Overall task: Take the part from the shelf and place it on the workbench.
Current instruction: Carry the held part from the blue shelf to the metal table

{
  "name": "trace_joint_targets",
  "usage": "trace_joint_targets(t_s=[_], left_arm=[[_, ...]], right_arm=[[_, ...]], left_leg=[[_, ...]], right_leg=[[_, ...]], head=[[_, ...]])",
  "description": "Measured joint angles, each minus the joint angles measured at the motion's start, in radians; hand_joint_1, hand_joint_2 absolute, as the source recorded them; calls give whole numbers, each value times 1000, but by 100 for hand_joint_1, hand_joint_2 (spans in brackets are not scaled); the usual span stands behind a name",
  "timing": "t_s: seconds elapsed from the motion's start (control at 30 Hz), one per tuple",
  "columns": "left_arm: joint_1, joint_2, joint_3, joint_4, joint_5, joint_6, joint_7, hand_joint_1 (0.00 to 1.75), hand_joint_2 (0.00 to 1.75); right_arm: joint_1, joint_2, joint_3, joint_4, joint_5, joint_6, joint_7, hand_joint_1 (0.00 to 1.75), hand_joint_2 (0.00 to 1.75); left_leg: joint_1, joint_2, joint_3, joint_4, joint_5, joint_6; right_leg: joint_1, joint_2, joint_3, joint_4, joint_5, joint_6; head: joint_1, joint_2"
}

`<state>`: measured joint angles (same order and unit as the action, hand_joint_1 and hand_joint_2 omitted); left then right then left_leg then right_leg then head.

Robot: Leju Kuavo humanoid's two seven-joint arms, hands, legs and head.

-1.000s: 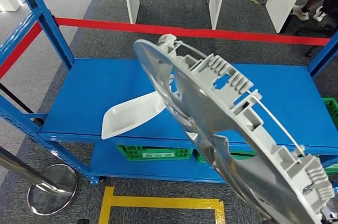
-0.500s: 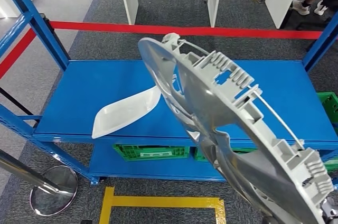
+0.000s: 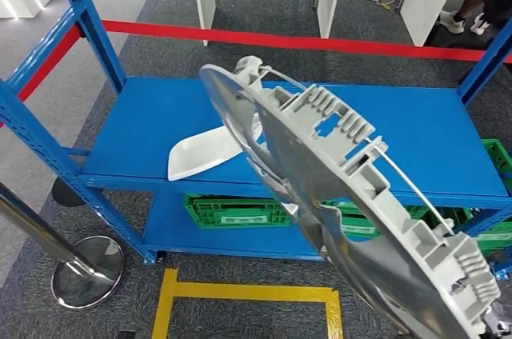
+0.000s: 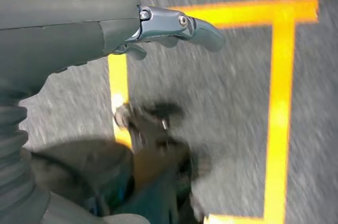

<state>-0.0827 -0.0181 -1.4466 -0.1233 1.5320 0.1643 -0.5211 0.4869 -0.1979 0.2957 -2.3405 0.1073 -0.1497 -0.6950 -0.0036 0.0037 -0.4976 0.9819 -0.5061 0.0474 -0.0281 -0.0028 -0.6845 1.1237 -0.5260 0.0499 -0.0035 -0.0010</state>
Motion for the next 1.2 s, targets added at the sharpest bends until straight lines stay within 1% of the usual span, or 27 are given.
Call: trace_joint_targets(t_s=[0.03, 0.07, 0.1, 0.13, 0.17, 0.23, 0.27, 0.33, 0.4, 0.43, 0.5, 0.57, 0.6, 0.63, 0.67, 0.73, 0.8, 0.83, 0.9, 0.93, 0.97, 1.0, 1.07, 1.1, 1.13, 1.17, 1.2], left_arm=[[0, 0, 0, 0, 0, 0, 0, 0, 175], [0, -1, 0, 0, 0, 0, 0, 0, 175], [1, -1, 0, 0, 0, 0, 0, 0, 175], [1, -2, 0, 0, 0, 0, 0, 0, 175], [1, -2, 0, 0, 0, 0, 0, 0, 175], [1, -3, 0, 0, 0, 0, 0, 0, 175], [1, -3, 0, 0, 0, 0, 0, 0, 175], [0, -4, 0, 0, 0, 0, 0, 0, 175], [1, -3, 0, 0, 0, 0, 0, 0, 175], [2, -2, 0, 1, 0, 0, 0, 0, 175], [5, -1, 0, 1, 0, 0, 0, 0, 175], [5, -1, 0, 1, 0, 0, 0, 0, 175], [5, -1, 0, 1, 0, 0, 0, 0, 175], [5, -2, 0, 1, 0, 0, 0, 0, 175], [4, -2, 0, 1, 0, 0, 0, 0, 175], [4, -1, 0, 1, 0, 0, 0, 0, 175], [2, 0, 0, 1, 0, 0, 0, 0, 175], [2, 1, 0, 1, 0, 0, 0, 0, 175], [2, 0, 0, 1, 0, 0, 0, 0, 175], [2, 0, 0, 1, 0, 0, 0, 0, 175], [2, -1, 0, 1, 0, 0, 0, 0, 175], [1, -1, 0, 1, 0, 0, 0, 0, 175], [1, -1, 0, 2, 0, 0, 0, 0, 175], [1, -1, 0, 2, 0, 0, 0, 0, 175], [1, -1, 0, 2, 0, 0, 0, 0, 175], [1, -2, 0, 2, 0, 0, 0, 0, 175], [1, -2, 0, 2, 0, 0, 0, 0, 175]], right_arm=[[0, 0, 1, 0, 0, 0, 0, 175, 175], [0, 0, 1, 0, 0, 0, 0, 175, 175], [0, 0, 2, 0, 0, 0, 0, 175, 175], [0, 0, 2, 0, 0, 0, 0, 175, 175], [0, 0, 3, 0, 0, 0, 0, 175, 175], [-1, 0, 2, 0, 0, 0, 0, 175, 175], [-3, 0, 3, 0, 0, 0, 0, 175, 175], [-4, -1, 3, 0, 0, 0, 0, 175, 175], [-4, -1, 3, 0, 0, 0, 0, 175, 175], [-4, -2, 3, 0, 0, 0, 0, 175, 175], [-4, -2, 4, 0, 0, 0, 0, 175, 175], [-4, -2, 4, 0, 0, 0, 0, 175, 175], [-4, -2, 4, 0, 0, 0, 0, 175, 175], [-4, -2, 4, 0, 0, 0, 0, 175, 175], [-4, -2, 4, 0, 0, 0, 0, 175, 175], [-4, -2, 4, 0, 0, 0, 0, 175, 175], [-4, -2, 4, 0, 0, 0, 0, 175, 175], [-5, -2, 4, 0, 0, 0, 0, 175, 175], [-5, -2, 5, 0, 0, 0, 0, 175, 175], [-5, -2, 5, 0, 0, 0, 0, 175, 175], [-4, -2, 5, 0, 0, 0, 0, 175, 175], [-4, -2, 5, 0, 0, 0, 0, 175, 175], [-4, -2, 5, 0, 0, 0, 0, 175, 175], [-4, -2, 6, 0, 0, 1, 0, 175, 175], [-4, -2, 6, 0, 0, 0, 0, 175, 175], [-4, -2, 6, 0, 0, 0, 0, 175, 175], [-4, -2, 6, 0, 0, 0, 0, 175, 175]], left_leg=[[-2, 1, -14, 1, 11, 3], [-4, 2, -29, 2, 21, 4], [-5, 3, -44, 4, 32, 4], [-6, 3, -60, 6, 42, 4], [-7, 3, -74, 9, 51, 2], [-9, 3, -94, 17, 67, -4], [-10, 3, -102, 21, 74, -9], [-10, 3, -113, 28, 89, -19], [-8, 2, -123, 33, 96, -31], [-7, 1, -128, 46, 78, -38], [-2, -1, -145, 123, -10, -50], [4, -1, -160, 242, -100, -59], [6, -1, -160, 286, -113, -62], [8, -1, -150, 304, -104, -64], [10, -1, -125, 287, -77, -65], [12, -2, -40, 168, -27, -60], [9, -3, 30, 46, -24, -50], [6, -4, 41, 18, -31, -46], [5, -3, 31, 0, -25, -35], [6, -1, 22, -5, -17, -28], [8, 1, 12, -10, -8, -19], [9, 3, 0, -12, 3, -12], [5, 5, -26, -9, 22, -4], [3, 6, -40, -8, 33, -3], [1, 7, -55, -6, 43, -3], [0, 7, -71, -2, 53, -5], [0, 7, -86, 2, 62, -7]], right_leg=[[0, 0, -12, 63, -52, 1], [1, 1, -17, 122, -85, 2], [1, 1, -13, 161, -92, 3], [1, 1, 6, 172, -78, 3], [1, 0, 41, 147, -51, 1], [4, 0, 153, 14, -18, -6], [5, 1, 207, -60, -23, -9], [11, 1, 253, -144, -46, -16], [10, 0, 238, -154, -42, -27], [9, -2, 230, -154, -35, -36], [7, -7, 211, -155, -16, -49], [8, -10, 190, -153, 4, -54], [8, -11, 178, -150, 14, -53], [8, -11, 164, -145, 23, -52], [8, -12, 150, -138, 31, -50], [8, -11, 120, -124, 45, -44], [9, -12, 100, -116, 60, -33], [9, -13, 93, -117, 70, -27], [7, -13, 80, -118, 85, -14], [7, -12, 71, -112, 75, -9], [7, -9, 59, -91, 48, -5], [7, -6, 44, -51, 2, -3], [7, -2, 17, 68, -91, -1], [7, -1, 12, 121, -111, 1], [7, -1, 18, 151, -106, 2], [7, -1, 38, 149, -81, 2], [7, -1, 75, 112, -48, 2]], head=[[1, 0], [2, 0], [1, 0], [2, 0], [2, 0], [2, 0], [2, 0], [2, 0], [2, 0], [1, 0], [-3, 0], [-6, 0], [-5, 0], [-6, 0], [-6, 0], [-6, 0], [-6, 0], [-6, 0], [-5, 0], [-5, 0], [-3, 0], [-1, 0], [0, 0], [0, 0], [0, 0], [0, 0], [0, 0]])
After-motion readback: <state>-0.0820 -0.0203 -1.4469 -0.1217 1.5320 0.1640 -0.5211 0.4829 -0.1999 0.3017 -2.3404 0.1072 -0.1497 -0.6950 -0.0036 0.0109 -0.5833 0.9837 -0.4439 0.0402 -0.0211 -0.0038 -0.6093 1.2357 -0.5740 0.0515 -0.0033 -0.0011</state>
